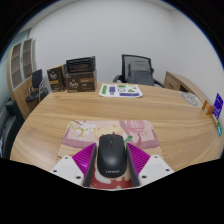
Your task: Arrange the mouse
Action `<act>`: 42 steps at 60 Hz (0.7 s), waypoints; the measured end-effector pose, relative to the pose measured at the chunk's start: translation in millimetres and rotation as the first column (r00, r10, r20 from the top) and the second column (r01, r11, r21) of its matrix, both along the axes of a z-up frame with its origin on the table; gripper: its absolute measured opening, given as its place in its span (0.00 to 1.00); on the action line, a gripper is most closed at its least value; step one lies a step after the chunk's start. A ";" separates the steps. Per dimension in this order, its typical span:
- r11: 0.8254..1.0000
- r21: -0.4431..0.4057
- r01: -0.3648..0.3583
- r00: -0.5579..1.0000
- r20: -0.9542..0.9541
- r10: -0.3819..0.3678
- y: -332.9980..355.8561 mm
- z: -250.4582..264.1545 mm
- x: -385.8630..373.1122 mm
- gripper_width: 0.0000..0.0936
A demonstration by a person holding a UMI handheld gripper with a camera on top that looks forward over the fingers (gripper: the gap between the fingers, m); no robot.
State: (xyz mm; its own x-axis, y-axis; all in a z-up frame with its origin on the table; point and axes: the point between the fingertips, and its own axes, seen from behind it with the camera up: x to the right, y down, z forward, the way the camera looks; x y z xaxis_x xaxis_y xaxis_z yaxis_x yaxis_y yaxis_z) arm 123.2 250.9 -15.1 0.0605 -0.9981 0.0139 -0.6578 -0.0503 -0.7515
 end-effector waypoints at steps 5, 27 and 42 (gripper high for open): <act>1.000 -0.013 0.003 1.000 -0.007 -0.003 -2.4 6.8 -4.2 0.91; 1.000 0.001 -0.017 0.998 0.052 0.017 -96.8 153.7 -114.9 0.92; 0.992 -0.004 0.129 0.991 0.039 -0.129 -221.7 200.7 -221.0 0.93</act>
